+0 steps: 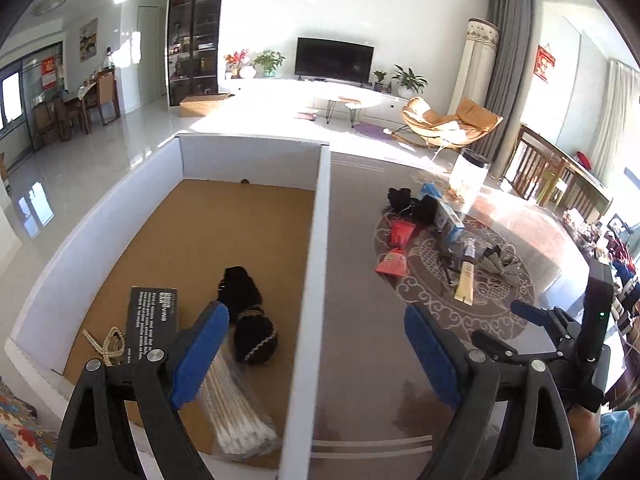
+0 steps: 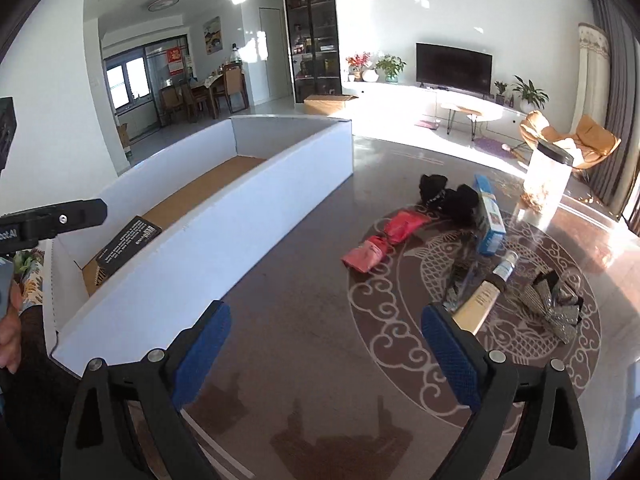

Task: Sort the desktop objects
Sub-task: 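Move both open grippers back over the table toward the silver tube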

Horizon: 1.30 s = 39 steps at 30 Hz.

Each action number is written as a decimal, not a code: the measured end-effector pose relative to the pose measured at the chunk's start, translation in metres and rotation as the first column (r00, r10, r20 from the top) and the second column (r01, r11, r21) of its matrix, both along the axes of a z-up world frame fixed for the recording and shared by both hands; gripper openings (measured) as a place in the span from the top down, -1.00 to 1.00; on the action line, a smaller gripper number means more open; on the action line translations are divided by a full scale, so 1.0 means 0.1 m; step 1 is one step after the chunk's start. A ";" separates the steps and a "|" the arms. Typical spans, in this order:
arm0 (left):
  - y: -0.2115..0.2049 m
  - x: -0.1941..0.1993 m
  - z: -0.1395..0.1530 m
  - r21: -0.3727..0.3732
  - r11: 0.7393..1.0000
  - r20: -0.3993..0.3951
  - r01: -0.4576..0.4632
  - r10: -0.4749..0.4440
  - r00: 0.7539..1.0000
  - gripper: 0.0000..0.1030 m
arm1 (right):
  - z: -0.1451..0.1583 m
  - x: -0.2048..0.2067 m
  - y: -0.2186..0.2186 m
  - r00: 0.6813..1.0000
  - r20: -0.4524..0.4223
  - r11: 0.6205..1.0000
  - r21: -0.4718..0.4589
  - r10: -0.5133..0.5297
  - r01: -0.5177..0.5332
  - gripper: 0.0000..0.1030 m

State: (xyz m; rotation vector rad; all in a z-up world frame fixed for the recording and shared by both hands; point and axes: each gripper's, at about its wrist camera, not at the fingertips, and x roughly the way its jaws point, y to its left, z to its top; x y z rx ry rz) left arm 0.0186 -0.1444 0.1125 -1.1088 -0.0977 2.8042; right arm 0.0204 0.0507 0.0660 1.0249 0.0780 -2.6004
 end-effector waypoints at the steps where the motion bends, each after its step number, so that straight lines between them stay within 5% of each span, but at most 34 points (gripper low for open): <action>1: 0.20 -0.01 -0.01 0.003 0.998 0.006 0.055 -0.055 0.998 -0.81 | -0.11 0.03 0.25 0.998 0.032 0.998 0.008 -0.059 0.058 -0.87; 5: 0.91 -0.10 -0.37 0.007 0.981 0.088 0.192 -0.192 0.977 -1.00 | -0.41 0.10 1.07 0.960 0.136 0.969 0.024 -0.246 0.245 -0.87; 12: 1.31 -0.14 -1.22 -0.083 0.978 0.241 0.192 -0.167 0.956 -1.00 | -0.63 0.30 1.37 0.939 0.180 0.956 0.034 -0.293 0.292 -0.87; 18: 1.11 -0.26 -1.36 -0.163 0.978 0.228 0.130 -0.091 0.969 -1.00 | -0.65 0.18 1.17 0.952 0.168 0.967 0.064 -0.255 0.248 -0.82; 24: 1.01 -0.33 -1.40 -0.137 0.984 0.217 0.110 -0.079 0.973 -1.00 | -0.63 -0.26 1.01 0.960 0.169 0.975 0.018 -0.222 0.222 -0.46; 30: 1.02 -0.35 -1.42 -0.136 0.985 0.208 0.107 -0.078 0.975 -1.00 | -0.63 -0.84 1.02 0.938 0.175 0.952 -0.019 -0.298 0.306 -0.25; 37: 1.03 -0.35 -1.42 -0.136 0.985 0.206 0.104 -0.075 0.976 -1.00 | -0.63 -1.26 0.83 0.940 0.139 0.950 0.085 -0.311 0.302 -0.20; 39: 1.03 -0.35 -1.42 -0.136 0.985 0.206 0.104 -0.075 0.976 -1.00 | -0.63 -1.32 0.78 0.943 0.130 0.949 0.118 -0.306 0.292 0.07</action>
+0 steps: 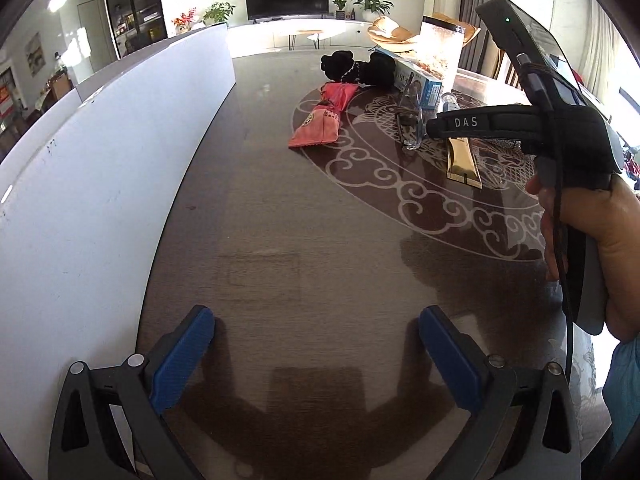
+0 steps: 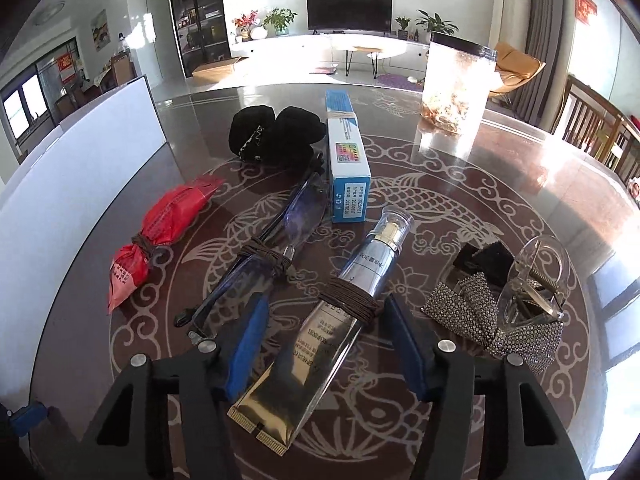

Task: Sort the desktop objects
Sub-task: 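Grasp the silver tube with the right gripper while the left grasps the red snack bag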

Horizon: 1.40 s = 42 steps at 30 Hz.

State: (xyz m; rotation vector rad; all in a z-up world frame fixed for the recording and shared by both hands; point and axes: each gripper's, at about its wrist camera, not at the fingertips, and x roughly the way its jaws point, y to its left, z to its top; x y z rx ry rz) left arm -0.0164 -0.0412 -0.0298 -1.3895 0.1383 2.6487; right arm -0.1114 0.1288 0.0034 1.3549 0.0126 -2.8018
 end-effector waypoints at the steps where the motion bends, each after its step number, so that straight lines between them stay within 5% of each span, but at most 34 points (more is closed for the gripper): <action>1: 0.00 0.00 0.00 0.000 1.000 0.000 0.000 0.000 1.000 -1.00 | 0.01 -0.01 0.00 1.000 -0.004 1.000 0.005 0.004 -0.004 0.20; 7: 0.01 0.00 0.00 0.000 1.000 -0.001 -0.002 0.002 1.000 -1.00 | 0.02 0.16 0.13 0.999 -0.011 0.999 -0.026 0.042 -0.043 0.34; 16: 0.01 -0.04 0.01 0.000 1.000 0.001 -0.011 0.011 1.000 -1.00 | 0.03 1.07 0.46 0.995 -0.009 0.995 -0.003 0.096 -0.096 0.33; 22: 0.02 -0.59 0.00 0.001 0.998 -0.001 -0.070 0.070 0.998 -1.00 | 0.03 1.15 0.55 0.996 -0.011 0.996 -0.031 0.088 -0.088 0.33; 37: 0.36 -1.80 -0.01 -0.003 1.000 0.006 0.028 -0.028 1.000 -1.00 | 0.02 1.14 0.50 0.996 -0.008 0.996 0.002 0.090 -0.090 0.33; 38: 0.38 -1.82 0.00 -0.001 1.000 -0.002 0.028 -0.028 1.000 -0.84 | 0.02 1.14 0.50 0.996 -0.008 0.996 0.003 0.090 -0.090 0.33; 39: 0.38 -1.82 0.04 0.001 1.000 -0.020 0.028 -0.028 0.999 -0.33 | 0.02 1.14 0.50 0.996 -0.008 0.996 0.003 0.090 -0.090 0.33; 40: 0.39 -1.82 0.07 0.001 1.000 -0.028 0.028 -0.028 0.999 -0.06 | 0.02 1.14 0.50 0.996 -0.008 0.996 0.003 0.090 -0.090 0.33; 41: 0.40 -1.81 0.08 0.003 0.999 -0.027 0.032 -0.032 0.999 0.49 | 0.02 1.14 0.50 0.996 -0.008 0.996 0.003 0.090 -0.090 0.33; 42: 0.41 -1.79 0.09 0.004 0.999 -0.022 0.035 -0.035 0.999 0.58 | 0.02 1.14 0.50 0.996 -0.008 0.996 0.003 0.090 -0.090 0.33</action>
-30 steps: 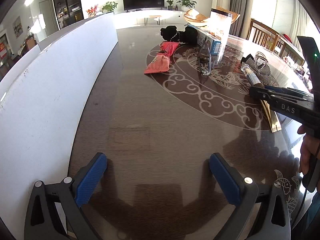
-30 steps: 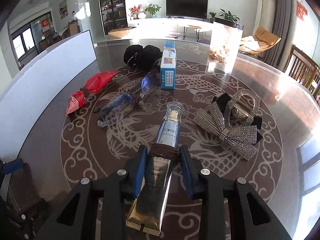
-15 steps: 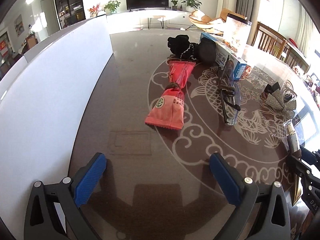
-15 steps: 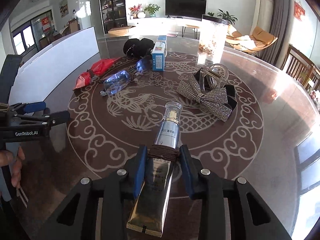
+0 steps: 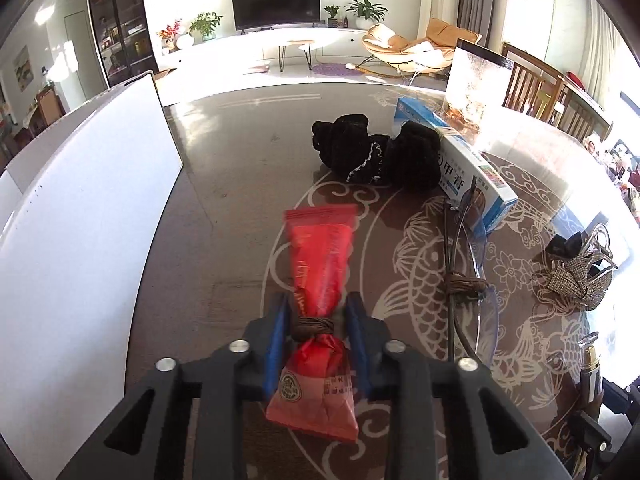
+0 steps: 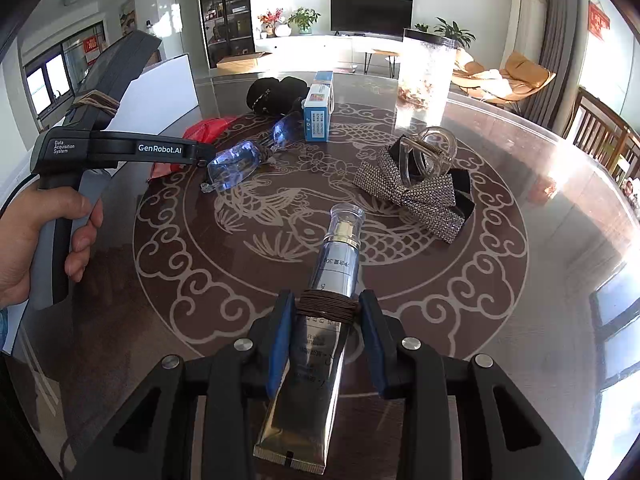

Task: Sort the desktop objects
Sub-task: 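Grasp the silver tube with the right gripper while the left grasps the red snack bag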

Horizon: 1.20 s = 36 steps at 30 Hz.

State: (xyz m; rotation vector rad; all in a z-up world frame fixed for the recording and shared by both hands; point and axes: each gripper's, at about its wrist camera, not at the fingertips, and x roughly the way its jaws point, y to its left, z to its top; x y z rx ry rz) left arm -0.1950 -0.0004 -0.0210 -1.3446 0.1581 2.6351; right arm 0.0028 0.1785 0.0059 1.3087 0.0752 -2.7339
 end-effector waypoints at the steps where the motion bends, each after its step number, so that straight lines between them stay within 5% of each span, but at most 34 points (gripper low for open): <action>1: 0.00 0.04 0.00 -0.004 1.000 -0.002 0.003 -0.003 1.000 0.58 | 0.00 0.00 0.00 1.000 0.000 1.000 -0.001 0.000 0.000 0.33; 9: -0.25 1.01 -0.02 -0.024 1.000 -0.050 -0.012 0.011 0.999 0.58 | 0.00 -0.03 0.01 1.000 0.001 1.000 -0.010 0.000 0.000 0.32; 14: -0.39 1.64 -0.04 0.033 0.998 -0.049 -0.048 0.049 0.998 0.59 | -0.01 -0.03 -0.04 1.000 -0.003 1.000 0.018 0.002 -0.002 0.33; 22: -0.23 1.92 -0.05 0.021 0.999 -0.054 -0.039 0.040 0.998 0.52 | -0.01 0.25 -0.47 0.978 -0.012 0.978 -0.010 0.208 -0.208 0.36; 25: -0.26 1.92 -0.05 0.020 0.998 -0.044 -0.051 0.052 0.998 0.08 | -0.04 0.27 -0.50 0.985 -0.004 0.984 0.023 0.175 -0.175 0.25; 27: -0.27 1.89 -0.07 0.004 0.998 -0.022 -0.061 0.061 0.998 -0.53 | -0.05 0.25 -0.44 0.987 0.002 0.987 -0.006 0.161 -0.161 0.18; 30: -0.28 1.86 -0.08 0.011 0.998 -0.012 -0.060 0.060 0.998 -0.61 | -0.05 0.24 -0.42 0.988 0.001 0.988 -0.013 0.153 -0.153 0.18; 32: -0.25 1.85 -0.11 -0.002 0.999 0.010 -0.044 0.044 0.999 -0.95 | -0.05 0.24 -0.46 0.988 0.000 0.988 0.018 0.153 -0.153 0.11; 36: -0.26 1.84 -0.12 -0.001 0.999 0.018 -0.045 0.045 0.999 -1.00 | -0.06 0.22 -0.37 0.993 0.011 0.993 -0.009 0.115 -0.115 -0.18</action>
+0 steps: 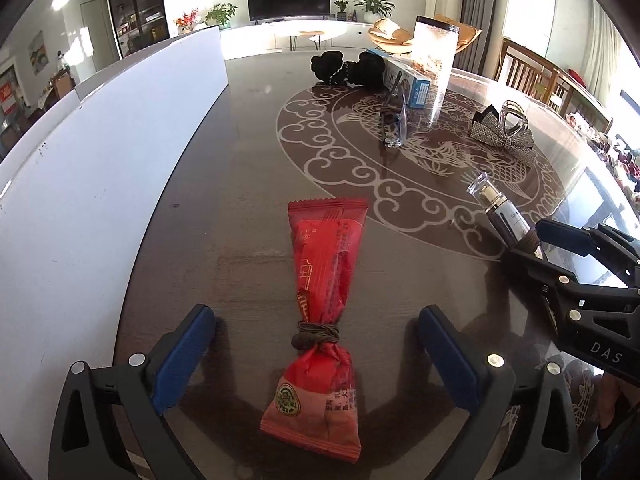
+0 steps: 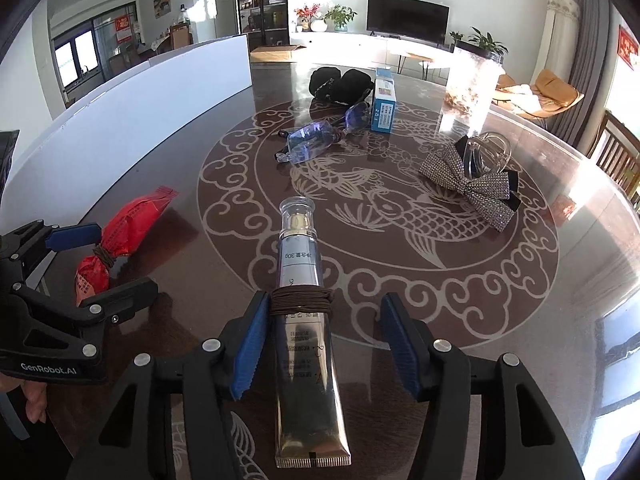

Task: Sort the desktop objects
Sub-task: 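Grasp the silver tube with the right gripper while the left grasps the red snack bag, then lift the silver tube and red snack bag and carry both over the bin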

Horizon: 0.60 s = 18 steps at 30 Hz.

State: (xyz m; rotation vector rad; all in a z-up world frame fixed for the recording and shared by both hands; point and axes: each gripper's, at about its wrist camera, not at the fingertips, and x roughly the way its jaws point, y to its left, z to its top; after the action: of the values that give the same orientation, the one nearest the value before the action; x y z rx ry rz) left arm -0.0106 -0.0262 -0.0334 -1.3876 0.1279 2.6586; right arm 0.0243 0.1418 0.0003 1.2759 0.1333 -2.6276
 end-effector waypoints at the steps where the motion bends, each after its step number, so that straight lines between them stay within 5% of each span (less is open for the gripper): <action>1: 0.00 0.00 0.00 -0.001 1.000 0.001 0.001 -0.001 1.000 -1.00 | 0.00 0.00 0.02 1.000 0.000 1.000 -0.014 0.002 -0.002 -0.19; 6: -0.01 0.00 0.00 -0.001 1.000 0.001 0.001 -0.001 1.000 -1.00 | -0.02 0.00 -0.09 0.999 0.010 0.999 0.030 0.036 -0.036 -0.59; 18: -0.01 0.01 0.00 0.000 1.000 0.001 0.001 -0.001 1.000 -1.00 | -0.04 -0.02 -0.09 0.999 0.022 0.999 0.018 0.040 -0.041 -0.73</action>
State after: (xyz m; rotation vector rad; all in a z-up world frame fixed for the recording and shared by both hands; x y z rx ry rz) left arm -0.0096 -0.0274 -0.0331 -1.3881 0.1282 2.6573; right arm 0.0222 0.1331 -0.0042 1.2935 0.1785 -2.5834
